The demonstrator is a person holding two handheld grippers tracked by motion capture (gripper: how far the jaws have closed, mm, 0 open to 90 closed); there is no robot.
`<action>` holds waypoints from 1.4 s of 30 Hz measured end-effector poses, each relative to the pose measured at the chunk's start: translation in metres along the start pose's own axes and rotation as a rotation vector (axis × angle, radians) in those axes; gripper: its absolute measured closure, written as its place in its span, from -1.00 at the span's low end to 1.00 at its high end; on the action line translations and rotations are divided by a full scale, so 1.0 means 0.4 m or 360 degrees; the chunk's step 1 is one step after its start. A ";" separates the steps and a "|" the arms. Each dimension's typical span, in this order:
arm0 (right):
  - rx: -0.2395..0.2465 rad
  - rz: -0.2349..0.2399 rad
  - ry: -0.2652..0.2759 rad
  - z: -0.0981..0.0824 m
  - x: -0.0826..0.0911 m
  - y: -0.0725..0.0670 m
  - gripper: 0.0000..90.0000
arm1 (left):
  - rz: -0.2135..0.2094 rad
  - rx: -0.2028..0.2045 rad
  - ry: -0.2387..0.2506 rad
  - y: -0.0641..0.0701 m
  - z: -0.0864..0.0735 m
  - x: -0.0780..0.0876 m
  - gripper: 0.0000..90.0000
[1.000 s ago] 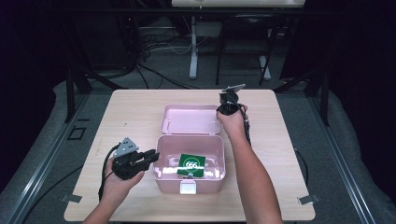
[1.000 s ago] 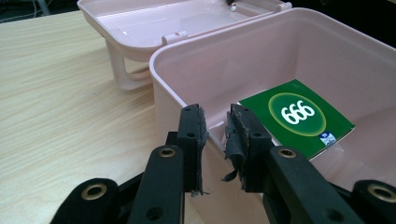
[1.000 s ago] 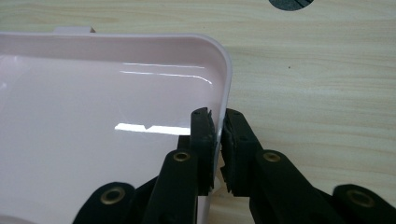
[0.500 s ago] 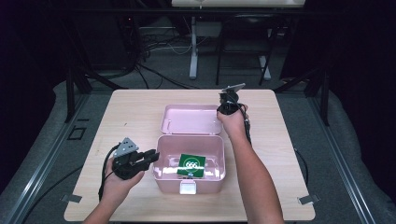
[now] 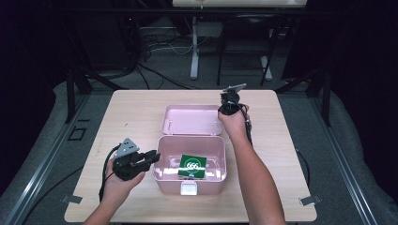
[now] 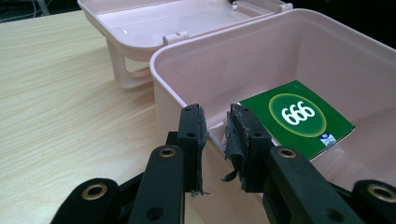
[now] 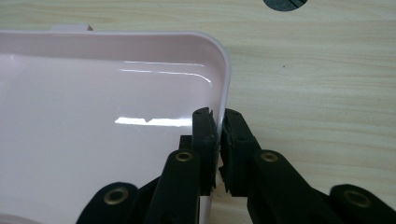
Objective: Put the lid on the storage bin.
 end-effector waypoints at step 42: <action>0.0090 0.0059 0.0287 0.033 0.141 -0.023 0.93 | 0.0009 0.0002 0.0000 0.002 0.001 -0.003 0.68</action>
Point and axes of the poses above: each handheld gripper's, and its own axes: x roughly backward along the jaws, z roughly out of its top, y roughly to its right, the point moved 5 cm from there along -x, roughly forward along the jaws, and after that the axes turned 5 degrees about y, right-handed, at the moved point
